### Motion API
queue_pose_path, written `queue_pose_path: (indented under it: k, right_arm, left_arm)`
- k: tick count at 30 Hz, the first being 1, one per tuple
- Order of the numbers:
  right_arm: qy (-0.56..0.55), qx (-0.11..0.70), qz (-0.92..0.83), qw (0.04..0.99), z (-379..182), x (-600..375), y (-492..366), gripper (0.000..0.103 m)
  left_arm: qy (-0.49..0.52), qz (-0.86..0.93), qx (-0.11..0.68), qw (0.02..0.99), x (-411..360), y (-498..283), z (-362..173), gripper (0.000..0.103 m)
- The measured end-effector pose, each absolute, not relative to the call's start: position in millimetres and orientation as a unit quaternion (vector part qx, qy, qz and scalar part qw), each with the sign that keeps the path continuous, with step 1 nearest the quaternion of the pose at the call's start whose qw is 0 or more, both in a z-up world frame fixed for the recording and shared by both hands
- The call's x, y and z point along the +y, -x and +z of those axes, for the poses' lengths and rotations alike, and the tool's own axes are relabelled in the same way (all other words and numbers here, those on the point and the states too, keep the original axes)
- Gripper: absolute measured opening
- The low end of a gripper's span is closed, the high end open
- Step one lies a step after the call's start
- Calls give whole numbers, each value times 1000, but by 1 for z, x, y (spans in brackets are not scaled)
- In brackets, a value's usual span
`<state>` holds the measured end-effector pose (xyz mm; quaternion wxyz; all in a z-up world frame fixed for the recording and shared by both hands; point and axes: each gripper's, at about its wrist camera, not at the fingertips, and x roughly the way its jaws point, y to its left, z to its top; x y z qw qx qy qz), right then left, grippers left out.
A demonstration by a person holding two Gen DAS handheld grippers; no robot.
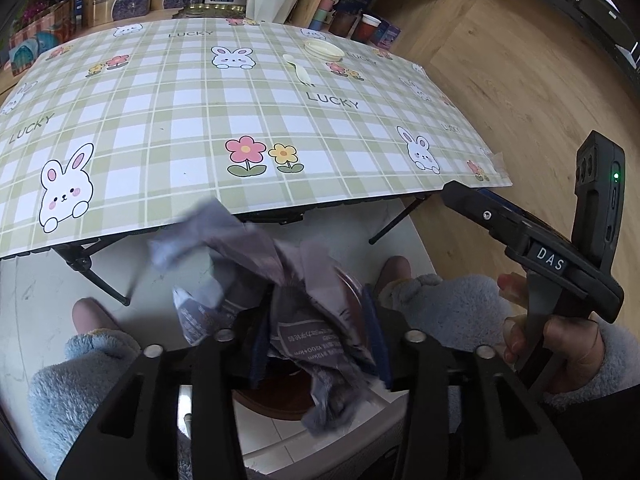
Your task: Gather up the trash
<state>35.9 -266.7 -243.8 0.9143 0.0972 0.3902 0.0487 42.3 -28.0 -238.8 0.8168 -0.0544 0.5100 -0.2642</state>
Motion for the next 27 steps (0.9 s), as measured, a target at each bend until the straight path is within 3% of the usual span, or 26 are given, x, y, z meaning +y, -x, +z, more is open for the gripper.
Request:
queue_pose_path:
  k: [5,9,12,27]
  right_arm:
    - [-103,391,41,914,-246,-269,-36,97]
    - [-111,392,35,913,-247,-274,-37,97]
    - [-118,391,40,912,-249,-275,-37,97]
    - [-151,392,62,905,-256,-277,-39,97]
  left_arm:
    - [59,-262,508,818,-26,-43,-239,56]
    - [58,-239,498,831,-22,-44,-236,74]
    - [54,-212,489,845,-17,-47,-233,81]
    - [60,-188,490,849,-8,-53,-237,87]
